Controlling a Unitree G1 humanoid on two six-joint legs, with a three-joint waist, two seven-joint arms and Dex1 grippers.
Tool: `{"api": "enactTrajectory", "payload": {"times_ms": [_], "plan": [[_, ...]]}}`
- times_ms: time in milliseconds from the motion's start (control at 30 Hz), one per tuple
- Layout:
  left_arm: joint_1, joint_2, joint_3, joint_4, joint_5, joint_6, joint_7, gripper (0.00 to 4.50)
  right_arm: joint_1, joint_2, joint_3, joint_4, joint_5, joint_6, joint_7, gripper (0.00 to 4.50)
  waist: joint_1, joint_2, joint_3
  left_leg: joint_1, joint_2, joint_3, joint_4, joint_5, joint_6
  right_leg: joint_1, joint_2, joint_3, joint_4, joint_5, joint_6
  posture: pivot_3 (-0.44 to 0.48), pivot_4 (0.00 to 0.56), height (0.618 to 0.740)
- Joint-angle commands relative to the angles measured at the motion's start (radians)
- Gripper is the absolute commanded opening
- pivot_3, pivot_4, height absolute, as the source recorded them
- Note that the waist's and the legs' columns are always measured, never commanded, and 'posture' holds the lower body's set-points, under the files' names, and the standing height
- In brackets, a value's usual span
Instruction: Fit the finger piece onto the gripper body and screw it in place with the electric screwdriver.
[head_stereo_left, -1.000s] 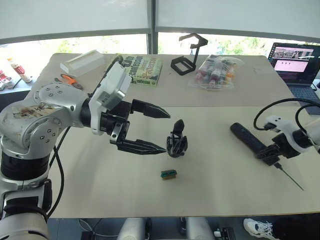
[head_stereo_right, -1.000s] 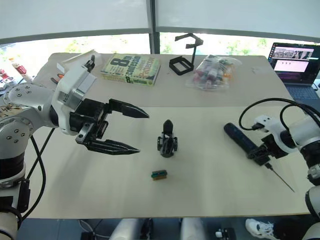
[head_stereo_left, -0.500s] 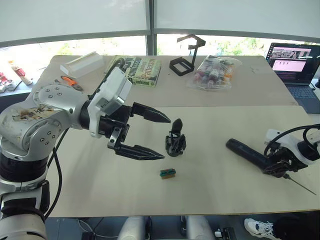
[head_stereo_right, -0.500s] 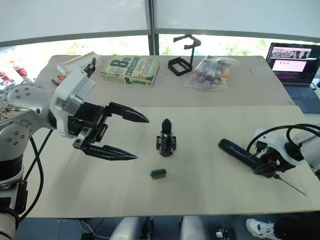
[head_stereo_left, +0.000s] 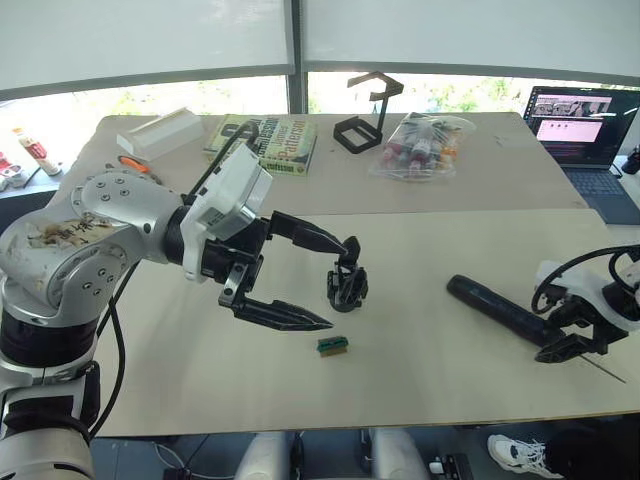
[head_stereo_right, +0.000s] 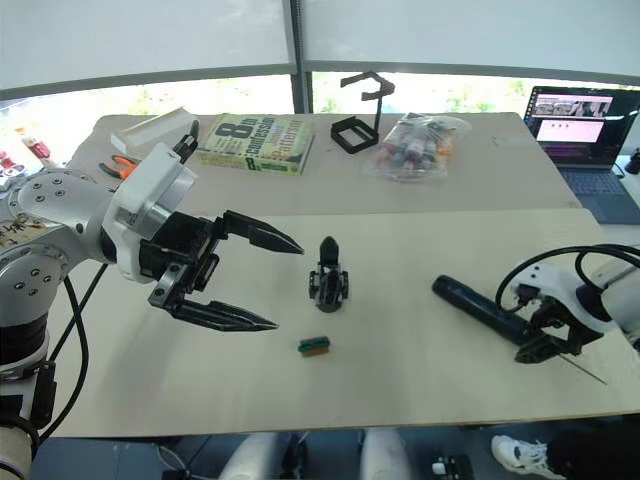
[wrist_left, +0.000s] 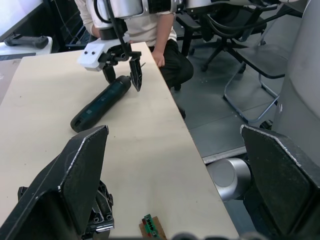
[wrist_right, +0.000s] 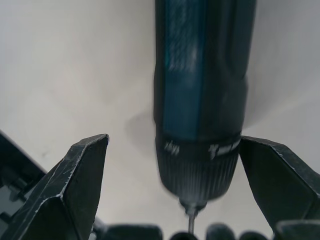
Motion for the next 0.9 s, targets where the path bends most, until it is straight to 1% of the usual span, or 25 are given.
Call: {"api": "enactTrajectory", "payload": {"times_ms": [33, 167, 333, 467, 567, 600, 767, 900], "plan": [[-0.01, 0.009, 0.01, -0.017, -0.012, -0.016, 0.003, 4.5, -0.025, -0.01, -0.005, 0.01, -0.038, -0.025, 0.014, 4.47, 0.0, 0.0, 0.0, 0.0, 0.0, 0.0, 0.0, 0.0, 0.0, 0.0, 0.0, 0.0, 0.0, 0.001, -0.001, 0.0, 0.15, 0.74], [-0.016, 0.004, 0.009, -0.014, -0.011, -0.016, 0.009, 4.5, -0.007, 0.0, 0.008, 0.017, -0.073, -0.06, 0.01, 4.47, 0.003, 0.0, 0.0, 0.0, 0.0, 0.0, 0.0, 0.0, 0.0, 0.0, 0.001, 0.0, -0.001, 0.001, -0.001, 0.0, 0.15, 0.74], [-0.029, 0.003, 0.01, -0.007, -0.013, -0.013, 0.014, 4.5, -0.017, 0.044, 0.015, 0.047, -0.114, -0.052, -0.01, 4.47, 0.001, -0.001, 0.0, 0.0, 0.0, 0.001, 0.0, 0.0, 0.001, 0.0, 0.001, 0.001, -0.001, 0.001, -0.001, 0.0, 0.15, 0.74], [-0.036, 0.001, 0.009, 0.0, -0.012, -0.012, 0.019, 4.5, -0.025, 0.08, 0.011, 0.063, -0.125, -0.02, -0.011, 3.35, -0.001, -0.002, 0.001, 0.001, 0.001, 0.001, 0.0, 0.0, 0.001, 0.002, 0.002, 0.002, 0.0, 0.0, -0.001, 0.0, 0.15, 0.74], [-0.037, 0.0, 0.007, 0.002, -0.009, -0.015, 0.021, 4.5, -0.027, 0.095, 0.01, 0.07, -0.137, -0.018, -0.017, 2.22, -0.001, -0.005, 0.001, 0.001, 0.002, 0.001, 0.0, 0.0, 0.0, 0.002, 0.003, 0.002, 0.0, 0.001, -0.001, 0.0, 0.15, 0.74], [-0.037, 0.0, 0.006, 0.003, -0.007, -0.016, 0.021, 4.5, -0.026, 0.098, 0.01, 0.071, -0.139, -0.016, -0.015, 1.92, -0.001, -0.005, 0.0, 0.001, 0.002, 0.0, 0.0, 0.0, 0.0, 0.002, 0.003, 0.002, 0.0, 0.001, -0.002, 0.0, 0.15, 0.74], [-0.039, -0.001, 0.006, 0.013, -0.002, -0.02, 0.025, 4.5, -0.015, 0.104, -0.002, 0.078, -0.145, -0.044, -0.017, 1.89, -0.001, -0.009, 0.0, 0.001, 0.002, 0.001, 0.0, 0.0, 0.0, 0.002, 0.003, 0.002, -0.001, 0.001, -0.002, 0.0, 0.15, 0.74], [-0.022, 0.009, 0.006, 0.01, -0.005, -0.014, 0.018, 4.5, -0.013, 0.087, -0.045, 0.074, -0.107, -0.09, 0.012, 1.89, -0.001, -0.01, 0.0, 0.001, 0.001, 0.0, 0.0, 0.0, 0.0, 0.002, 0.003, 0.002, -0.001, 0.001, -0.002, 0.0, 0.15, 0.74]]}}
